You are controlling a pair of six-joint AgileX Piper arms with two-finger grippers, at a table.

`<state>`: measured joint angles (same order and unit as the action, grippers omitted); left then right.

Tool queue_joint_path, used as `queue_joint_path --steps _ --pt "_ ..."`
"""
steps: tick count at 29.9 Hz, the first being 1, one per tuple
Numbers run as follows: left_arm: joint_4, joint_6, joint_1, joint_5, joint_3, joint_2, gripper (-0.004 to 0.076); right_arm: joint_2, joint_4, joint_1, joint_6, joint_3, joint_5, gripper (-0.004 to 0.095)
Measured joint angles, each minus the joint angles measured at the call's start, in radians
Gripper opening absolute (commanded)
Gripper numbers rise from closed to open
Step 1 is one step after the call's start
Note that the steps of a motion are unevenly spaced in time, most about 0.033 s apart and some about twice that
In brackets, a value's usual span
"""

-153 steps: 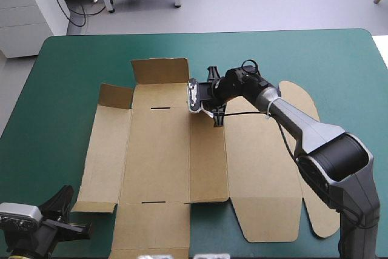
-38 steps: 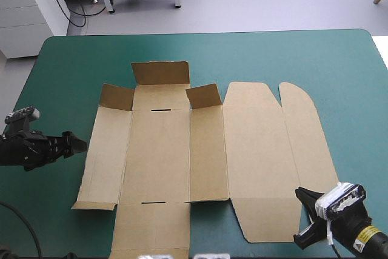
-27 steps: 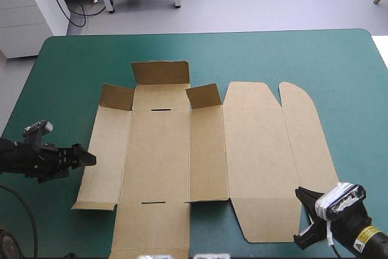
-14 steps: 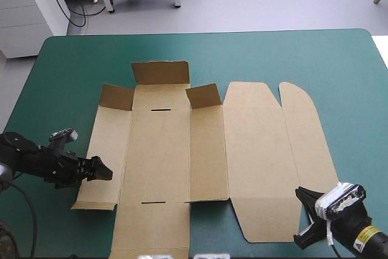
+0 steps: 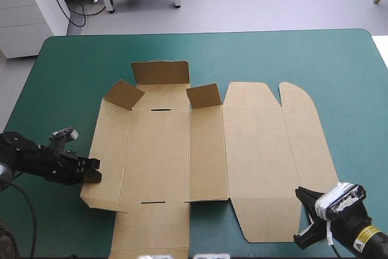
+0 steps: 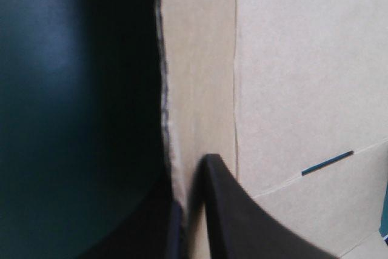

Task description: Fold the box

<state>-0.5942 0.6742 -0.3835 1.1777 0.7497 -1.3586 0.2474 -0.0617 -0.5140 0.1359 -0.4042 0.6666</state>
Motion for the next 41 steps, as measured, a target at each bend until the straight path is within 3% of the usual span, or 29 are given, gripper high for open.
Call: queue_joint_path --steps 10,22,35,38,41 --pt "0.003 -0.029 0.019 0.011 0.008 0.002 -0.0008 0.0 -0.002 0.0 0.0 0.0 0.0 -0.0002" --pt "0.279 -0.299 0.296 0.004 0.116 0.015 -0.0008 0.0 -0.003 0.0 0.0 0.0 0.0 -0.0002" --pt "0.287 -0.368 0.309 0.01 0.136 0.01 -0.0006 0.0 -0.003 0.0 0.0 0.0 0.0 -0.0002" --pt "0.287 -0.368 0.309 0.01 0.136 0.009 0.0055 0.0 -0.003 0.0 0.0 0.0 0.0 -0.0002" --pt "0.289 -0.368 0.309 0.006 0.136 0.008 0.0256 0.0 -0.003 0.0 0.0 0.0 0.0 -0.0003"
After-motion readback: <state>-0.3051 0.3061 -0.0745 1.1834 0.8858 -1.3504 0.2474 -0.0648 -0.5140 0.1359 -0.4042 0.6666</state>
